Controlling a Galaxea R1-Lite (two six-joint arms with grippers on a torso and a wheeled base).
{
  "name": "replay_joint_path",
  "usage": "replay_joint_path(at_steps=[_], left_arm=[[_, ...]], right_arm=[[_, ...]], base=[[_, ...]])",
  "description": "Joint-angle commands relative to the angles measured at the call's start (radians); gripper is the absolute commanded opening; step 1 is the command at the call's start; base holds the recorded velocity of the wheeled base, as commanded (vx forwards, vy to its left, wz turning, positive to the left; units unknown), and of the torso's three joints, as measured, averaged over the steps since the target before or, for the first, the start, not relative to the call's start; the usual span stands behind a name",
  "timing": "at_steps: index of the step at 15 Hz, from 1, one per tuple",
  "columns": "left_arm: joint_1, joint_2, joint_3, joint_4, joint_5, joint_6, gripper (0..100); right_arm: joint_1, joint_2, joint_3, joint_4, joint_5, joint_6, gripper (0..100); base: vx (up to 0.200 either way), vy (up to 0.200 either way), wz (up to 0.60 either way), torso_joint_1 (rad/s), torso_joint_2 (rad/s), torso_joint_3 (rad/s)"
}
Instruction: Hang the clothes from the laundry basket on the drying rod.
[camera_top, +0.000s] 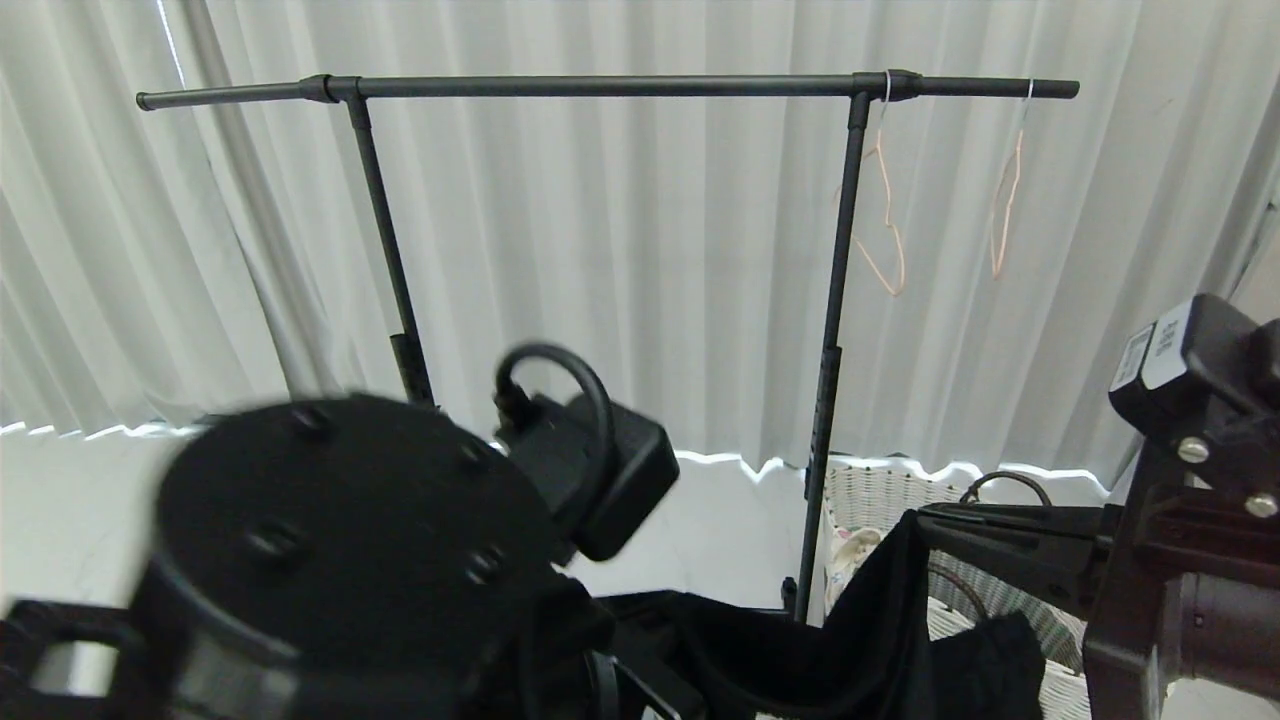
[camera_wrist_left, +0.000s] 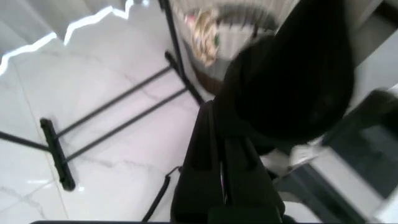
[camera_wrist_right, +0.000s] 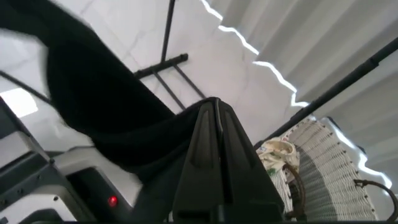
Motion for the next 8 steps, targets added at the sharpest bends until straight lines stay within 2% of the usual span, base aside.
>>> replay_joint_path(at_steps=[1,3,4,6,8], left_arm=[[-0.017,-0.125,-0.282,0.239,0.001,0.001,0],[-0.017,-0.122,-0.463,0.461,0.032,0.044,0],[-0.017,-0.116,-0.518,0.496,0.058,0.086,0],[-0.017,-0.093,-0.576,0.495,0.112,0.174,0],[-0.021,-0.089,-0.562,0.495,0.152,0.195,0]], right_arm=[[0.000,-0.003,-0.003,-0.029,-0.012,-0.002,0],[-0.002,-0.003,-0.027,-0.072,-0.081,-0.021,0],[-0.005,-0.005,-0.050,-0.072,-0.093,-0.025,0],[-0.025,-0.002,-0.118,-0.069,-0.095,-0.041,0],[-0.080,0.006,-0.193,-0.064,-0.089,-0.087,0]], base=[[0.000,0.000,0.00,0.000,0.00,0.000],[0.000,0.000,0.00,0.000,0.00,0.000],[0.000,0.000,0.00,0.000,0.00,0.000],[0.000,0.000,0.00,0.000,0.00,0.000],[0.000,0.000,0.00,0.000,0.00,0.000]])
